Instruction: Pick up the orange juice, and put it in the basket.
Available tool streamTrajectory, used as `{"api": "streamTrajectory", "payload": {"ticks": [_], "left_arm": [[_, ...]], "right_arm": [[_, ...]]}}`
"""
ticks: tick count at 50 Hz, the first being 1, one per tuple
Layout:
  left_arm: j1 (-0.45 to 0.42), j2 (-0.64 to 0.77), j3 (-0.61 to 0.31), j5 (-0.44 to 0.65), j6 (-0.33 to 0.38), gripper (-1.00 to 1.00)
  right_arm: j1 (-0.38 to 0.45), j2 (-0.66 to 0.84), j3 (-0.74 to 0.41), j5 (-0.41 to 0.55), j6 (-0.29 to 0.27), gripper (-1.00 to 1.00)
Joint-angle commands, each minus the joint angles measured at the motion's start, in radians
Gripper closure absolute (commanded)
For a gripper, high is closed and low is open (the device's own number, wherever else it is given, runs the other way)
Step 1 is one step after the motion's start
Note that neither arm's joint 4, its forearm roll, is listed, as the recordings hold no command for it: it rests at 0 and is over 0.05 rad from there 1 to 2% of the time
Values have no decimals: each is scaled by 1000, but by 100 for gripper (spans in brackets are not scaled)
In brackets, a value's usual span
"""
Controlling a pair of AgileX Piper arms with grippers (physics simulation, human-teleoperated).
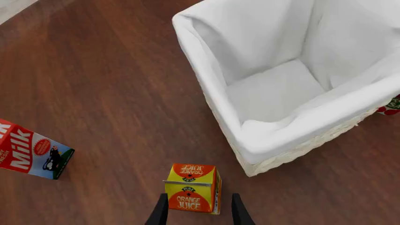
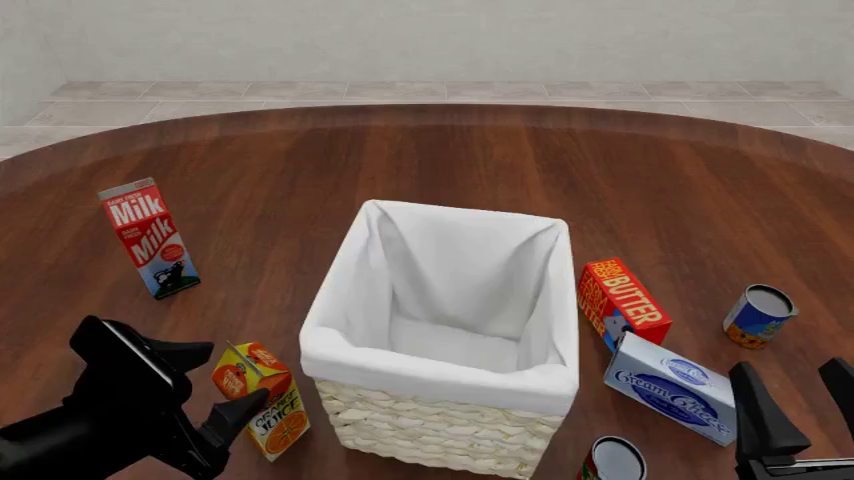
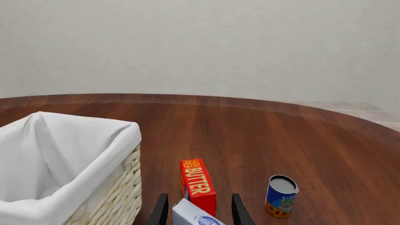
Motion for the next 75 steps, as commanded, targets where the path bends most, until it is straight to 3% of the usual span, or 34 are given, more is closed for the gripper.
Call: {"api": "streamTrajectory", "payload": {"ticks": [1,38,75], "left_arm": [[-2,44,23,-55,0,-100],[68,46,27,-49,39,-100],[67,139,94,-206,13,-100]], "right_arm": [[1,0,-1,0,-2,-100],[2,0,0,1,-3,-100],[-4,0,2,0,0,-100]]}}
